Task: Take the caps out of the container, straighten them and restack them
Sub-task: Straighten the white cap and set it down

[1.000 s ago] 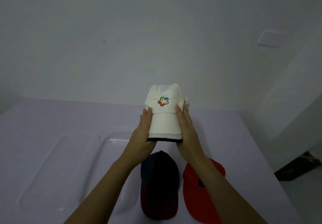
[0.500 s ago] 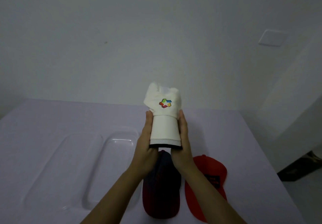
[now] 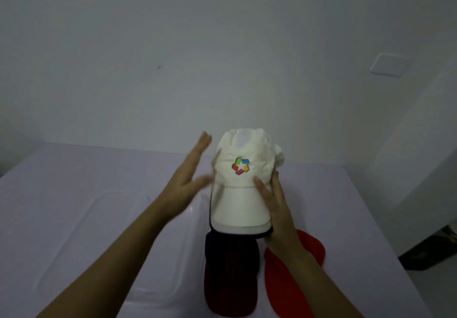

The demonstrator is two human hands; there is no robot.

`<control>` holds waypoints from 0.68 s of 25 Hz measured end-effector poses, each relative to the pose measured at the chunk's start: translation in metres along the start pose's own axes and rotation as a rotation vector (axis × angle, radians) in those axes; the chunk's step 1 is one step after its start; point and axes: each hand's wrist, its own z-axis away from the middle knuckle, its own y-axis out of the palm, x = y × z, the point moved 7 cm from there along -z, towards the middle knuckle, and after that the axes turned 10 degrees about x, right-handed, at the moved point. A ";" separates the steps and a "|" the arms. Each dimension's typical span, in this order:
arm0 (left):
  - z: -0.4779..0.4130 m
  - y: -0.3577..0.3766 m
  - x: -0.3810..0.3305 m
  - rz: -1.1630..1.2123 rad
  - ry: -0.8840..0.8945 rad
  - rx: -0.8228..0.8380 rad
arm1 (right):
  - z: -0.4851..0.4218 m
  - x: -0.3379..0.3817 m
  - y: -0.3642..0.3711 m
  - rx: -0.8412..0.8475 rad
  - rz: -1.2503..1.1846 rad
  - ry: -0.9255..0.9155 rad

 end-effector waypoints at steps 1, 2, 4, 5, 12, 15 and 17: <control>-0.010 -0.015 -0.002 0.037 -0.063 -0.108 | 0.001 0.000 0.007 0.045 0.051 -0.018; -0.018 -0.023 -0.002 0.078 -0.135 -0.136 | 0.001 0.003 0.013 0.076 0.106 -0.037; -0.030 -0.022 -0.003 0.079 -0.261 0.034 | 0.002 0.003 0.019 0.099 0.148 -0.050; -0.035 -0.018 -0.007 0.061 -0.310 0.158 | 0.002 0.004 0.020 0.096 0.151 -0.050; -0.042 -0.013 -0.018 0.021 -0.263 0.218 | 0.005 0.011 0.016 0.163 0.334 -0.060; -0.041 -0.022 -0.015 -0.046 -0.263 0.112 | 0.000 0.004 0.002 0.280 0.206 0.057; -0.041 -0.018 -0.020 -0.090 -0.258 0.146 | -0.010 0.007 -0.019 0.162 -0.067 0.118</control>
